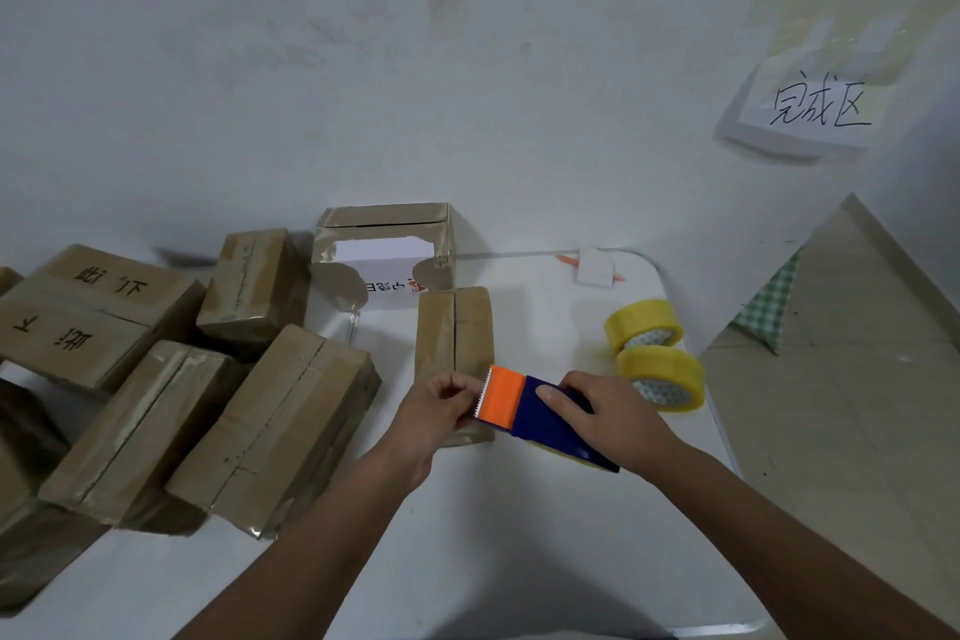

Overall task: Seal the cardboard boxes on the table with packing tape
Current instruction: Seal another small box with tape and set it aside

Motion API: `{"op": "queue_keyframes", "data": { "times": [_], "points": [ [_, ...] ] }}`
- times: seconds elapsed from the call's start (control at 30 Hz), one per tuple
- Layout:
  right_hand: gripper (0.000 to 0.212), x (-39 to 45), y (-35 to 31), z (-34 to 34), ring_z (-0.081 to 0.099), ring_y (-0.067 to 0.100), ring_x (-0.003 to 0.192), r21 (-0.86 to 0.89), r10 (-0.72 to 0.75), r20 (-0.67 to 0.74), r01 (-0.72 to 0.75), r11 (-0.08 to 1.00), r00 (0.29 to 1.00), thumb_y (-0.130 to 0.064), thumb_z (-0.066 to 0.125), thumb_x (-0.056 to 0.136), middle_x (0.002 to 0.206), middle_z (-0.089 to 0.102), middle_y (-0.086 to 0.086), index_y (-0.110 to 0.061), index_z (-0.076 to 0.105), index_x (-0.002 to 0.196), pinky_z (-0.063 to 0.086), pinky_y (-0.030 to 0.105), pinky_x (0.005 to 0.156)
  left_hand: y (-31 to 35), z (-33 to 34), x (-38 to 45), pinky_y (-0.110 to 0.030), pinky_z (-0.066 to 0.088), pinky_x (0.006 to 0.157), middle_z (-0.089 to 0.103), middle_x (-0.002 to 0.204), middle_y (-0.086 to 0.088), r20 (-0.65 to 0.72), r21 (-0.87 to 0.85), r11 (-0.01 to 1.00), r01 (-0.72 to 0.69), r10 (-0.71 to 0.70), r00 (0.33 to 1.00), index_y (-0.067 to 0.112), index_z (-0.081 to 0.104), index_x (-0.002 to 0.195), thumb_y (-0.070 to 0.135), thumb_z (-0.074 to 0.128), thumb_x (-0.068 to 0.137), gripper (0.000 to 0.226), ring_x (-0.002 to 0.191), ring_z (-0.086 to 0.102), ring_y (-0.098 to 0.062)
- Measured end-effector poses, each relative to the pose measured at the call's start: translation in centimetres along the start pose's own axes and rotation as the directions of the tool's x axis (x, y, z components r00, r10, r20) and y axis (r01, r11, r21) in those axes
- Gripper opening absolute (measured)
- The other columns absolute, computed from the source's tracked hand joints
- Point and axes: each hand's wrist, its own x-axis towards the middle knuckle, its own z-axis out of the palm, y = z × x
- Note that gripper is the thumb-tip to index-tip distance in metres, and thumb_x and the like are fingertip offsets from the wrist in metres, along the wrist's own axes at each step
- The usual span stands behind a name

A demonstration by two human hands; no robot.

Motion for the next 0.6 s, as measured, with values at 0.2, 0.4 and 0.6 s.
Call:
{"op": "queue_keyframes", "data": {
  "times": [0.2,0.4,0.6],
  "points": [
    [0.05,0.6,-0.8,-0.2,0.061,0.005,0.068,-0.071,-0.029,0.084,0.035,0.997,0.996,-0.068,0.037,0.09,0.079,0.066,-0.006,-0.024,0.059,0.093,0.044,0.018,0.057,-0.3,-0.3,-0.5,-0.029,0.056,0.084,0.073,0.095,-0.007,-0.052,0.01,1.0,-0.02,0.021,0.998,0.006,0.068,0.099,0.014,0.055,0.1,0.016,0.094,0.07,-0.019],
    [0.042,1.0,-0.9,-0.9,0.061,0.008,0.066,-0.074,-0.04,0.155,0.052,0.996,0.987,-0.065,0.041,0.092,0.076,0.065,-0.006,-0.026,0.056,0.083,0.044,0.022,0.058,0.0,-2.7,-0.9,-0.018,0.055,0.072,0.065,0.085,-0.012,-0.148,-0.057,0.995,-0.076,0.067,0.987,0.0,0.063,0.091,0.003,0.056,0.097,0.01,0.079,0.061,-0.018],
    [0.046,1.0,1.2,-1.2,0.06,0.005,0.066,-0.153,-0.004,0.174,0.031,0.988,0.985,-0.065,0.042,0.092,0.076,0.066,-0.007,-0.023,0.06,0.082,0.037,0.017,0.057,-2.8,-7.4,-1.2,-0.017,0.05,0.073,0.062,0.078,-0.003,-0.202,-0.005,1.0,-0.013,0.011,0.979,0.002,0.064,0.086,0.016,0.058,0.098,0.019,0.071,0.06,-0.005]
  ]
}}
